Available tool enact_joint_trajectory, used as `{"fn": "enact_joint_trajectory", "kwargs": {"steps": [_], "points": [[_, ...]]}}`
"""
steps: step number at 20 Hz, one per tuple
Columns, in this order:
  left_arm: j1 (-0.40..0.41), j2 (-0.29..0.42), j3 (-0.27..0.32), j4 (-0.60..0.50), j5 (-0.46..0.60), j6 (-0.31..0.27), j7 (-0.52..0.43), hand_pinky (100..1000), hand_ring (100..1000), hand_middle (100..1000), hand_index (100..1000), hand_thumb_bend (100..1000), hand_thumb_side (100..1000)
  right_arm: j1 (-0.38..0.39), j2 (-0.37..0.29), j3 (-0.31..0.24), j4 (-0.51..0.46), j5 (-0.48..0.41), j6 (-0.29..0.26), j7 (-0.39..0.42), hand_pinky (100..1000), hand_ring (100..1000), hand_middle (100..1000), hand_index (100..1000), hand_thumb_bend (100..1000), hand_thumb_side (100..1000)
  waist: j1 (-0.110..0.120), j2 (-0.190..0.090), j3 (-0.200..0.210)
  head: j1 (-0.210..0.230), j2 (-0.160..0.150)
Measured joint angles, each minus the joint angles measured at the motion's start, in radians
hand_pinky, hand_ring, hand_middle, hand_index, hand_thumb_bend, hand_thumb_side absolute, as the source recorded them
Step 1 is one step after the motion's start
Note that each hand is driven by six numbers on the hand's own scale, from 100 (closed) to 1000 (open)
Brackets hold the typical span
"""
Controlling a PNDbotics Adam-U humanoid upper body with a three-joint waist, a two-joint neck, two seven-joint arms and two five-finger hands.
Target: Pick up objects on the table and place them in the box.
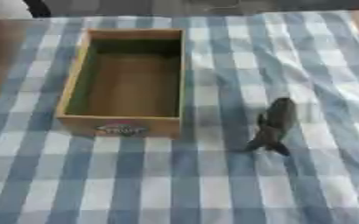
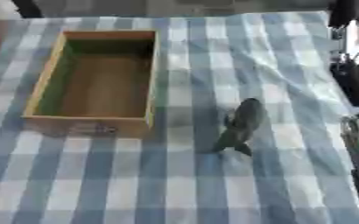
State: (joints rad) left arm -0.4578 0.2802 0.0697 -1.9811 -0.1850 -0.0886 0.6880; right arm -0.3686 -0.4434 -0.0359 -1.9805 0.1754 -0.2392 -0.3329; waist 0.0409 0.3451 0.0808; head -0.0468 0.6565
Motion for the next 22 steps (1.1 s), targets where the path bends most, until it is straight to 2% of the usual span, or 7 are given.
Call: {"fn": "enact_joint_trajectory", "kwargs": {"steps": [5, 9, 11, 14, 15, 18, 22], "points": [[0.0, 0.0, 0.0, 0.0, 0.0, 0.0, 0.0, 830, 833, 782, 790, 100, 628, -0.001, -0.001, 0.0, 0.0, 0.0, 0.0, 0.0, 672, 763, 670, 792, 217, 655, 0.0, 0.0, 0.0, 0.0, 0.0], [0.0, 0.0, 0.0, 0.0, 0.0, 0.0, 0.0, 830, 833, 782, 790, 100, 628, -0.025, -0.036, 0.004, 0.0, 0.007, -0.005, 0.004, 688, 777, 683, 800, 282, 657, 0.0, -0.001, -0.001, 0.0, 0.001], [0.0, 0.0, 0.0, 0.0, 0.0, 0.001, -0.001, 830, 832, 782, 790, 100, 628, -0.052, -0.082, 0.013, 0.0, 0.022, -0.011, 0.012, 700, 788, 698, 809, 358, 648, 0.0, -0.004, -0.002, 0.0, 0.002], [0.002, 0.0, 0.0, 0.0, 0.0, 0.001, -0.001, 830, 832, 782, 791, 100, 627, -0.101, -0.177, 0.031, 0.0, 0.069, -0.025, 0.055, 722, 807, 724, 823, 415, 606, -0.003, -0.015, -0.003, 0.0, 0.004], [0.005, 0.0, 0.0, 0.0, 0.0, 0.002, -0.002, 830, 832, 782, 791, 100, 627, -0.119, -0.211, 0.039, 0.0, 0.09, -0.031, 0.079, 732, 815, 735, 827, 429, 617, -0.005, -0.018, -0.003, 0.0, 0.007], [0.009, 0.0, -0.001, 0.0, 0.0, 0.003, -0.005, 830, 832, 782, 791, 100, 627, -0.171, -0.309, 0.067, 0.0, 0.159, -0.048, 0.182, 759, 839, 760, 838, 445, 637, -0.006, -0.026, -0.001, 0.0, 0.012], [0.011, 0.0, -0.004, 0.0, 0.0, 0.004, -0.007, 830, 832, 782, 791, 100, 627, -0.236, -0.406, 0.101, 0.0, 0.236, -0.072, 0.323, 790, 864, 792, 861, 451, 637, -0.006, -0.035, 0.001, -0.002, 0.02]]}}
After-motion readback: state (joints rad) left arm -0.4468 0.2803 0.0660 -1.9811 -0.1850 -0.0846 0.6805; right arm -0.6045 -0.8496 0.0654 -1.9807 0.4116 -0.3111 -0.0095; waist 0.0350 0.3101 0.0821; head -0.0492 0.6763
